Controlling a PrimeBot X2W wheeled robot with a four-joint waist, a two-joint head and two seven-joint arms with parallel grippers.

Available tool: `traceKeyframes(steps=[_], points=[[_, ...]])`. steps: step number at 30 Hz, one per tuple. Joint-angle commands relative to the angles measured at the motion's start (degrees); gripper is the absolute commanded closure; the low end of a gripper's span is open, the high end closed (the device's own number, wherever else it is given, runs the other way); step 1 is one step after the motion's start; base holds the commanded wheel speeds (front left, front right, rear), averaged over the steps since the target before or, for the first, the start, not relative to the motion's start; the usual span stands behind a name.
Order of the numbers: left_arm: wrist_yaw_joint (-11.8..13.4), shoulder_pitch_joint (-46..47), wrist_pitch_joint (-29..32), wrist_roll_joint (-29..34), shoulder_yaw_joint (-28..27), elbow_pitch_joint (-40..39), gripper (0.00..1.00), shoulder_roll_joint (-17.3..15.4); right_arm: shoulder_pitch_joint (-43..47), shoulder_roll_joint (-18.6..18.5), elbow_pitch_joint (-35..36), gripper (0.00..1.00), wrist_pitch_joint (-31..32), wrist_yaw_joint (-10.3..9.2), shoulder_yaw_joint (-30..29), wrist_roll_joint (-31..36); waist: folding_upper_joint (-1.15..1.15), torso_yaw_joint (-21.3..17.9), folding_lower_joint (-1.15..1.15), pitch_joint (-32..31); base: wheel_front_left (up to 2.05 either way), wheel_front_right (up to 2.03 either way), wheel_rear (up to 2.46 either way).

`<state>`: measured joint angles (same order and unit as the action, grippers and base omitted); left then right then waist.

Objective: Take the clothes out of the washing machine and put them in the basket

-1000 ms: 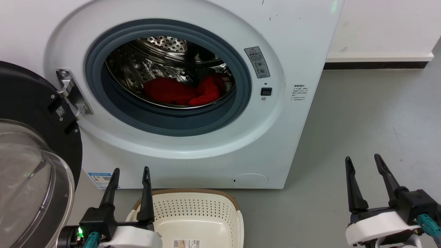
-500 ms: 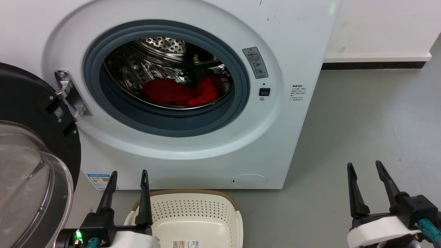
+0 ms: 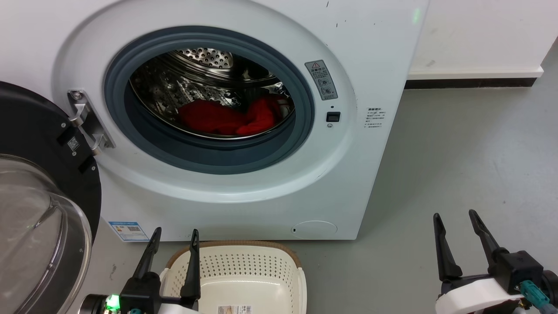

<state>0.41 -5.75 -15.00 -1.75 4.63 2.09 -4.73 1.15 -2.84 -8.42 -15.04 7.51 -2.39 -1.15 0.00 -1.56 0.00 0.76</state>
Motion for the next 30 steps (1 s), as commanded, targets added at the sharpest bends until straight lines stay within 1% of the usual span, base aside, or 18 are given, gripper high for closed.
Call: traceKeyframes(steps=[1,4,10,13,18,20,23,28,29,30], points=[[-0.25,-0.11,-0.28,0.25,-0.25,0.05,0.0,0.25,-0.45,-0.07,-0.17,0.0,-0.22,-0.04,-0.12,-0.27,0.0,0.0,0.0,0.02,0.0,0.0,0.0],[-0.24,-0.09,-0.28,0.16,-0.72,0.07,0.0,0.5,-0.58,-0.07,-0.25,0.0,-0.21,-0.04,-0.24,-0.32,0.0,0.01,0.0,0.08,0.0,0.0,0.0],[-1.36,0.1,-0.23,-0.02,-1.4,-0.11,0.0,0.81,-0.87,-0.07,-0.4,0.0,-0.21,-0.04,-0.41,-0.48,0.0,0.0,0.0,0.27,0.0,0.0,0.0],[-1.76,0.1,-0.23,0.58,-1.49,-0.36,0.0,0.86,-1.03,-0.07,-0.97,0.0,-0.2,-0.04,-0.37,-1.6,0.0,-0.11,0.0,0.4,0.0,0.0,0.0],[-2.84,0.12,-0.23,0.71,-1.97,0.44,0.0,0.3,-2.13,-0.08,-0.84,0.0,-0.19,-0.04,0.21,-2.02,0.0,-1.62,0.0,2.19,0.0,0.0,0.0],[-3.94,1.67,-0.23,0.5,-1.81,1.33,0.0,-0.32,-3.08,-0.07,-0.42,0.0,-0.19,-0.04,0.02,-2.61,0.0,-2.55,0.0,4.11,0.0,0.0,0.0],[-5.55,5.42,-0.23,0.26,-1.78,4.05,0.0,-2.59,-4.68,-0.06,0.32,0.0,-0.19,-0.04,0.2,-3.46,0.0,-4.43,0.0,8.98,0.0,0.0,0.0],[-7.25,16.62,-0.23,0.23,-1.01,9.99,0.0,-8.45,-7.84,-0.04,1.11,0.0,-0.19,-0.04,-0.7,-4.79,0.0,-7.39,0.0,18.23,0.0,0.0,0.0],[-7.71,24.8,-0.23,-1.25,-1.03,13.58,0.0,-12.31,-9.65,-0.02,1.68,0.0,-0.18,-0.04,-0.85,-5.78,0.0,-9.13,0.0,23.7,0.0,0.0,0.0],[-7.74,27.72,-0.23,-1.76,-0.91,14.65,0.0,-13.64,-10.36,0.0,1.87,0.0,-0.18,-0.04,-0.71,-6.08,0.0,-9.74,0.0,25.33,0.0,0.0,0.0]])
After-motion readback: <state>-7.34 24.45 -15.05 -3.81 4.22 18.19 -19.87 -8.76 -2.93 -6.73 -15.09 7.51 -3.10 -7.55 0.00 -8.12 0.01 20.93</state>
